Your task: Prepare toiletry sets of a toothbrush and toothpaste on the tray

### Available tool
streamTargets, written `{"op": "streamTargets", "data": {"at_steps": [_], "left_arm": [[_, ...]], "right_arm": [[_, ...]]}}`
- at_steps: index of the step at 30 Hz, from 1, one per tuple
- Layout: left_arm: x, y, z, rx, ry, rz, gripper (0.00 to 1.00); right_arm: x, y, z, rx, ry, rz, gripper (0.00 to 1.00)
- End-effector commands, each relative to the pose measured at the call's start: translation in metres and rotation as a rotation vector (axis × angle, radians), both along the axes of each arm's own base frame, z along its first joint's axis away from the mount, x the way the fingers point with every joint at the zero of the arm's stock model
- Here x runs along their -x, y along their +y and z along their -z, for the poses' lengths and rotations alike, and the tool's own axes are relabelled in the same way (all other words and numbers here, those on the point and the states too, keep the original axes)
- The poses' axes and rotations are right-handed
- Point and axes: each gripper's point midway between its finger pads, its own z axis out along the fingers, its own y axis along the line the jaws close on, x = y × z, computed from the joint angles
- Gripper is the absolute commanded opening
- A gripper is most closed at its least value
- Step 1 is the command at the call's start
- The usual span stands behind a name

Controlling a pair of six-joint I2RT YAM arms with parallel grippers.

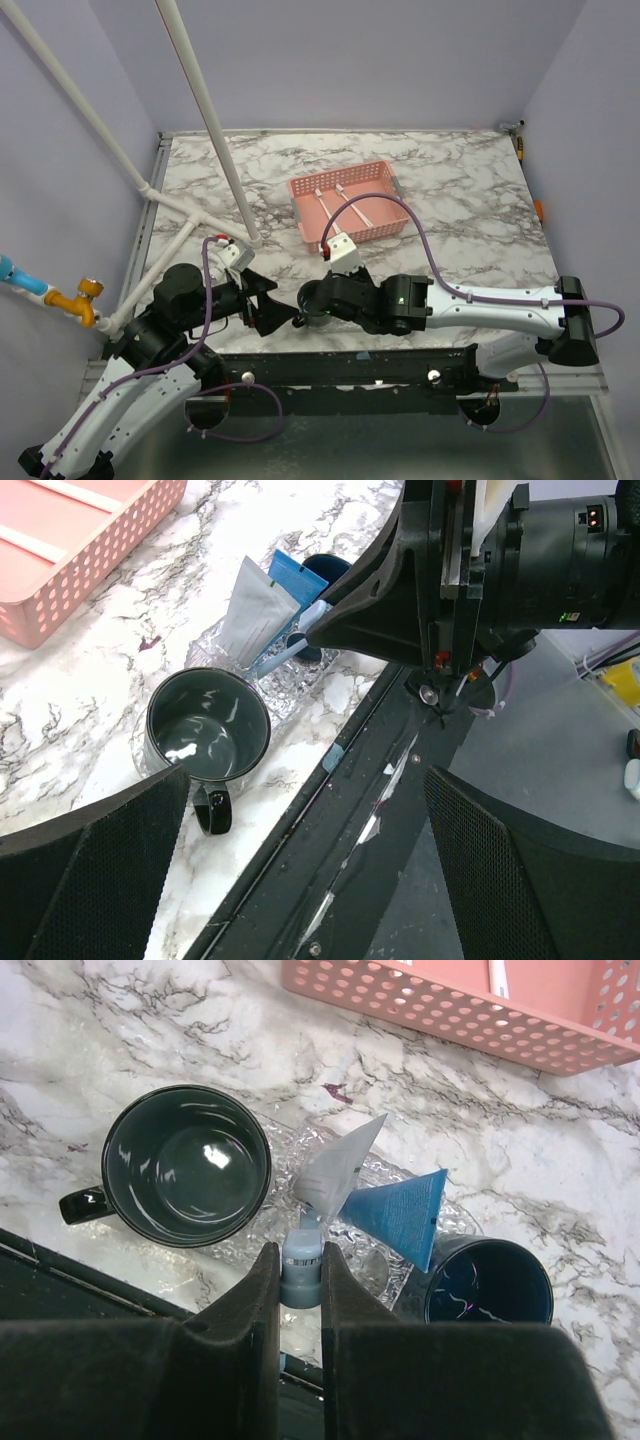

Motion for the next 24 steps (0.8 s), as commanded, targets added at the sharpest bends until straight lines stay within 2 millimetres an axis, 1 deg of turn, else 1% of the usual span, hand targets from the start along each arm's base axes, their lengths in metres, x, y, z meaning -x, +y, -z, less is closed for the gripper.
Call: {"op": "streamTargets", "data": {"at_steps": [1,13,24], "left_arm": [[-0.0037,0.0004,0.0007,-0.001,-0.022,-0.011,0.99],[-0.004,0.0001,0.0011,-0.002,-0.019,-0.011,0.99],[-0.0035,-0.0006,0.0008,0.0,-0.019,-0.006,0.99]], "right_arm": [[0.0038,-0.0003,0.0147,0.036,0.014,-0.016,0.15],[0.0081,0.0045,0.0122,0.007,0.033,-0.046,0.2],[0.0133,0.0089,0.0128,-0.007,0.059,-0.073,0.2]]}}
